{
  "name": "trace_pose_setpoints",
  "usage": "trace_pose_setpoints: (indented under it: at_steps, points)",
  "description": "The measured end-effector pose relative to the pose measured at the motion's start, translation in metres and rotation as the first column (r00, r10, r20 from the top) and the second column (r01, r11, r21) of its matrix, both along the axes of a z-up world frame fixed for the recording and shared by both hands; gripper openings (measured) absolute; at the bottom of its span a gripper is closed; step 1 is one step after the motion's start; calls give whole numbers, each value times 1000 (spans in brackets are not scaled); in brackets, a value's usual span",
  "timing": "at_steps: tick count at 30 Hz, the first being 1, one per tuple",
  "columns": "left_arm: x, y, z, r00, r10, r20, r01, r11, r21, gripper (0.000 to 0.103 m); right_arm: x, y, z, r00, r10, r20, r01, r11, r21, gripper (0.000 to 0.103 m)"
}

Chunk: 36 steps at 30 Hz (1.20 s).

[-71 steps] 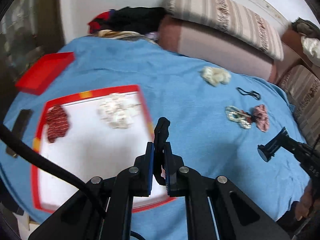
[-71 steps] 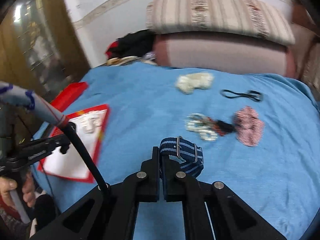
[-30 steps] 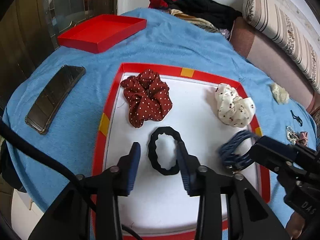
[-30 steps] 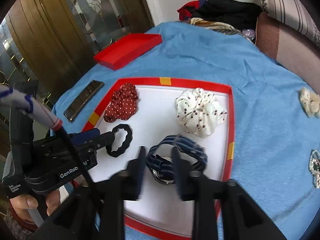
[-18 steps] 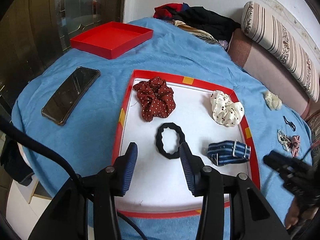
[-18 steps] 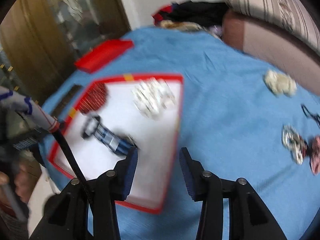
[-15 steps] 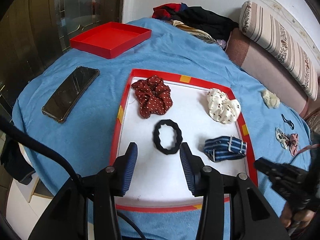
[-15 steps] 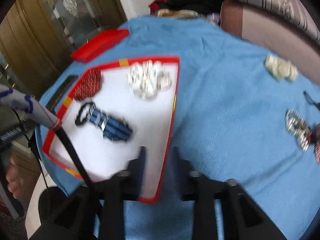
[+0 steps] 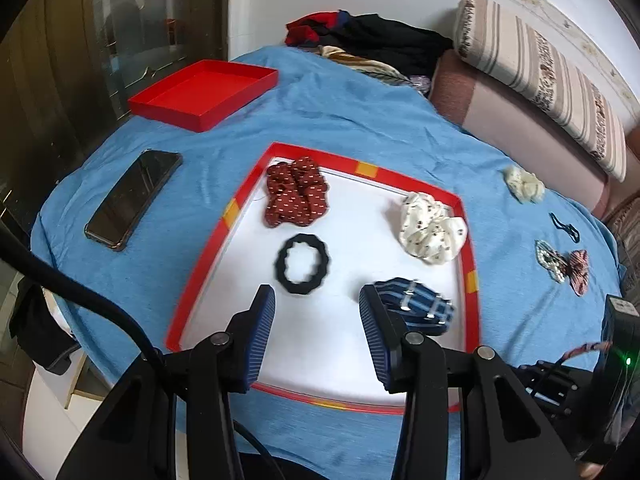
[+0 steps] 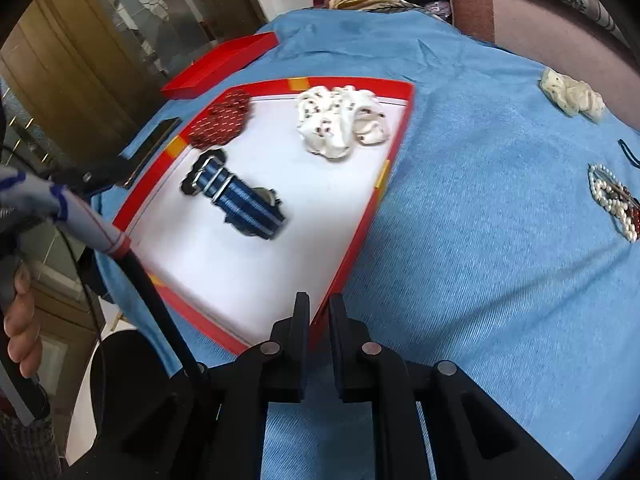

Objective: Organize jewelry
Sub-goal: 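Move both tools back toward the pearl bracelet and plaid scrunchie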

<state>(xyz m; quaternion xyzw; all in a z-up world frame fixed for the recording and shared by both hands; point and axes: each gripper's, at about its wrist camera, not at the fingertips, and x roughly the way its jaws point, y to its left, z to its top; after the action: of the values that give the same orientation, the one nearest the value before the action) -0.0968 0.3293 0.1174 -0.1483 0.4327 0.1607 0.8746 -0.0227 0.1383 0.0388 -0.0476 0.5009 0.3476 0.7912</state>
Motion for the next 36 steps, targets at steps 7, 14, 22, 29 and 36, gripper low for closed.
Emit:
trace_pose_setpoints:
  at_steps: [7, 14, 22, 29, 36]
  points:
    - [10, -48, 8, 998, -70, -3, 70, 998, 0, 49, -8, -53, 24, 993, -70, 90, 68, 997, 23, 21]
    - [36, -119, 11, 985, -173, -15, 173, 985, -23, 50, -11, -140, 28, 972, -197, 127, 199, 980, -7, 28]
    - [75, -213, 8, 942, -334, -41, 333, 943, -15, 50, 3, -258, 24, 896, -429, 115, 433, 901, -15, 32]
    - [107, -261, -9, 911, -405, -75, 403, 914, -40, 50, 16, -326, 17, 823, -562, 82, 564, 825, -1, 34]
    - [159, -285, -38, 888, -450, -92, 445, 892, -76, 50, 33, -344, 8, 795, -605, 51, 605, 796, 20, 35]
